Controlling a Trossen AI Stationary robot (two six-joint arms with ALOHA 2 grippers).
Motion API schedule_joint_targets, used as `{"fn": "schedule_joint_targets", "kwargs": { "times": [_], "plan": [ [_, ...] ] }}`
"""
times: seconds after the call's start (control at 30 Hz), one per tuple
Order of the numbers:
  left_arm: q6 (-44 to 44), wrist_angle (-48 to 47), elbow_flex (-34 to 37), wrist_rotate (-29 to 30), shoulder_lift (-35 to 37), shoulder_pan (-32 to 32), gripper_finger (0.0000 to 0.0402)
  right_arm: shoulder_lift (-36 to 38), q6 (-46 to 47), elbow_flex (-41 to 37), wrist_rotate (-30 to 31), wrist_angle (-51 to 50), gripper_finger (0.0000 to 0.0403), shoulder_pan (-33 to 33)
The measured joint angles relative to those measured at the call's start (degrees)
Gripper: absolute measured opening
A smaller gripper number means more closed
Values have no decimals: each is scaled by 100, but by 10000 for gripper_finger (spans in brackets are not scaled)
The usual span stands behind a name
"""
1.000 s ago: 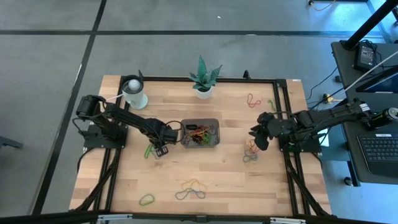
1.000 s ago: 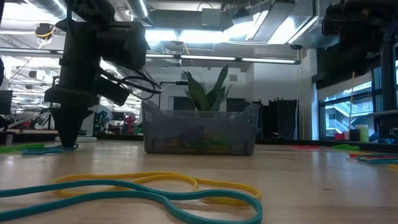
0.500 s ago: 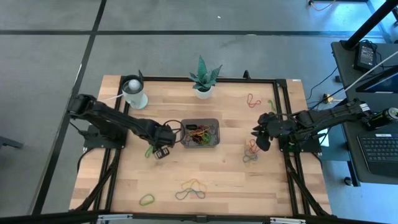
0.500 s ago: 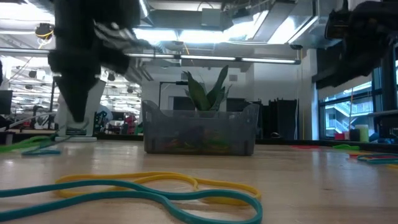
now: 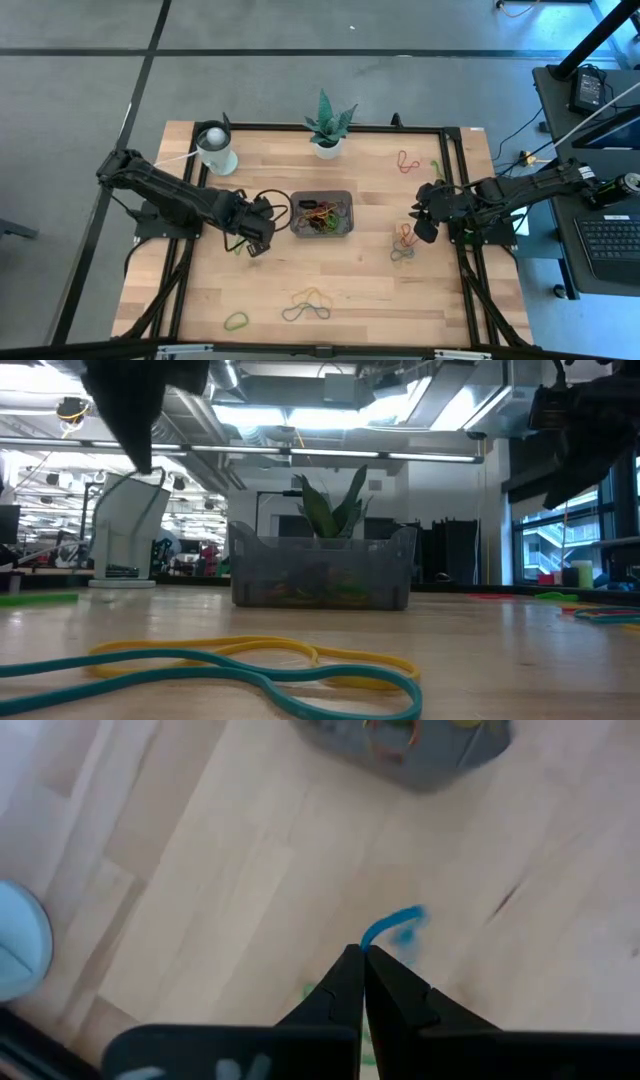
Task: Pick and place rubber bands into bin
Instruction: Put the blue rubber band into the black bin
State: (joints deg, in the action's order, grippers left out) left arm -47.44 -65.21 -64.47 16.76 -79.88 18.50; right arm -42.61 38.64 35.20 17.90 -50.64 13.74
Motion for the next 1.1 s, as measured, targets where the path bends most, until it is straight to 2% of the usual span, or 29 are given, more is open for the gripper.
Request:
{"fn": "schedule_joint_targets", "kwargs": {
  "times": [0.17, 0.3, 0.43, 0.6, 0.83, 0.93, 1.1],
  "plan": [
    [0, 0, -355, 236, 0, 107, 2, 4, -606, 0, -13, 97, 122, 0],
    [13, 2, -692, 497, 0, 147, 2, 8, -1146, 0, -172, 591, 105, 4],
    [95, 4, -1058, 727, 2, 147, 1, 89, -1674, 1, -480, 1204, 70, 4],
    [513, 9, -1532, 844, 2, 110, 1, 323, -1836, 2, -717, 1308, 9, 4],
    [1104, 122, -2112, 1354, -30, -115, 1, 700, -1961, 2, -720, 1289, 8, 4],
    [1477, 256, -2332, 1367, -132, -325, 1, 792, -1966, 2, -716, 1281, 4, 4],
    [2462, 1102, -2482, 1164, -409, -776, 1, 844, -1960, 2, -702, 1204, 7, 4]
  ]
}}
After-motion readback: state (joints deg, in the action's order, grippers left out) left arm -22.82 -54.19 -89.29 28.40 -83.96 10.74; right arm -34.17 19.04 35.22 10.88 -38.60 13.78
